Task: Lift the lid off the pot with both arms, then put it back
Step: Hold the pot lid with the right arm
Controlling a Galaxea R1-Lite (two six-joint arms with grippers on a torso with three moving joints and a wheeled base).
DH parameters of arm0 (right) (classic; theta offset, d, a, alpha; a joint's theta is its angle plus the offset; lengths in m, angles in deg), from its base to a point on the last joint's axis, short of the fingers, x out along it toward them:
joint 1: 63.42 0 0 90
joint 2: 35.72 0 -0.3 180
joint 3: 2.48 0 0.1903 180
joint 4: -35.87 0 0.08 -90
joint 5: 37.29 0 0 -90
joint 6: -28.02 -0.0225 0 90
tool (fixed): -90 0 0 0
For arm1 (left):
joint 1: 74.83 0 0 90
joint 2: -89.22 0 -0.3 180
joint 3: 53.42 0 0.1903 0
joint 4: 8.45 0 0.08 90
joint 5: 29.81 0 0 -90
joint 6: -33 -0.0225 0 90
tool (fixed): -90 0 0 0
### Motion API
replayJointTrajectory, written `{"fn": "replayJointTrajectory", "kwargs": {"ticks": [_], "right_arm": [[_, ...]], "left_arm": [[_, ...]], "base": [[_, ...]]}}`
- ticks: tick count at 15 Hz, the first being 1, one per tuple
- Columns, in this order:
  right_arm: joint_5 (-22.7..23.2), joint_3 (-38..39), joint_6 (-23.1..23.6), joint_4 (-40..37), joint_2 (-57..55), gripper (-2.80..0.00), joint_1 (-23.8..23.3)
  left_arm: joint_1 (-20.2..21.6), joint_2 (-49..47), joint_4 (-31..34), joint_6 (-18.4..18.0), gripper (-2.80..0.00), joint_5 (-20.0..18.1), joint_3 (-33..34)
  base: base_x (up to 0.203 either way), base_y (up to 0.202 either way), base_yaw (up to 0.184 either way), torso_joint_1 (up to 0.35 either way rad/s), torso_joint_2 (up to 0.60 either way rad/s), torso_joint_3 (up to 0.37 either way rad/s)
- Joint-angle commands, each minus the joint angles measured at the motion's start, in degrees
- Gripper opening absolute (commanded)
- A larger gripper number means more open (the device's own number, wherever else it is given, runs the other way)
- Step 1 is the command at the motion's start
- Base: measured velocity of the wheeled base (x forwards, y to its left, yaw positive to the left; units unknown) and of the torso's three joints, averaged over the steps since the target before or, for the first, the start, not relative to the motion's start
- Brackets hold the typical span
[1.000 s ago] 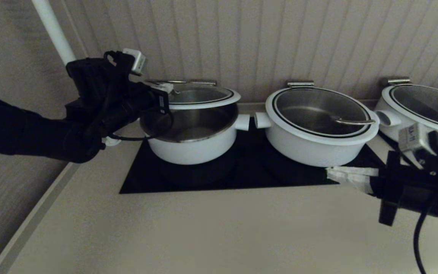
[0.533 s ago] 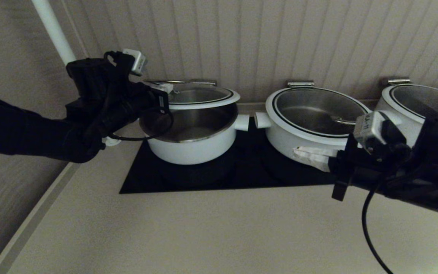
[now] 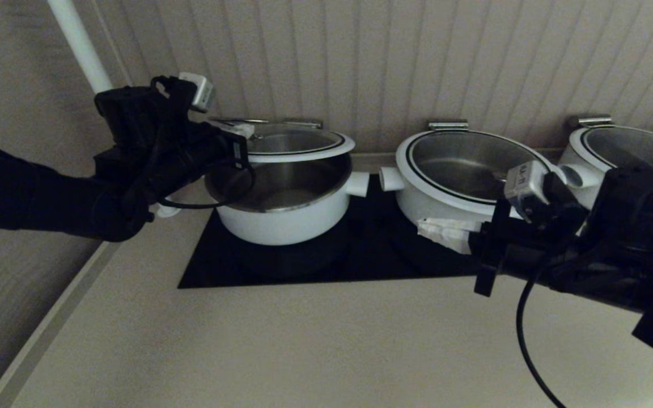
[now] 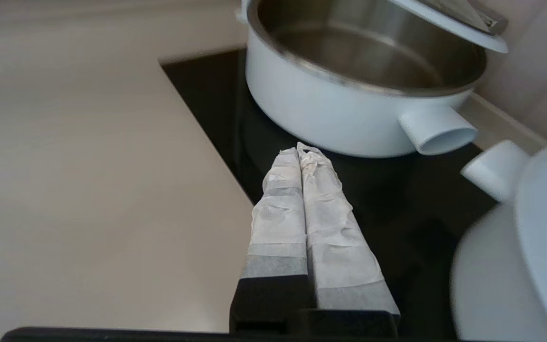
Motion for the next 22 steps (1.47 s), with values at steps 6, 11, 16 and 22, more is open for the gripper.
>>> {"fn": "replayJointTrajectory", "kwargs": {"ticks": [6, 11, 16, 22], "right_arm": [[0.16, -0.25, -6.40, 3.74, -1.90, -2.80, 0.39], [0.39, -0.25, -7.39, 8.76, -4.64, -2.80, 2.32], [0.33, -0.25, -7.13, 8.85, -5.05, -2.80, 4.25], [0.42, -0.43, -7.13, 10.08, -5.93, -2.80, 5.16]], "left_arm": [[0.24, -0.26, -0.27, -0.02, -2.80, 0.00, -0.02], [0.18, -0.18, -0.27, -0.02, -2.80, -0.01, -0.02], [0.01, 0.45, -0.27, -0.02, -2.80, -0.08, 0.05], [-0.44, 2.00, -0.09, -0.02, -2.80, -0.08, 0.16]], "base": [[0.000, 0.000, 0.000, 0.000, 0.00, 0.000], [0.000, 0.000, 0.000, 0.000, 0.00, 0.000], [0.000, 0.000, 0.000, 0.000, 0.00, 0.000], [0.000, 0.000, 0.000, 0.000, 0.00, 0.000]]}}
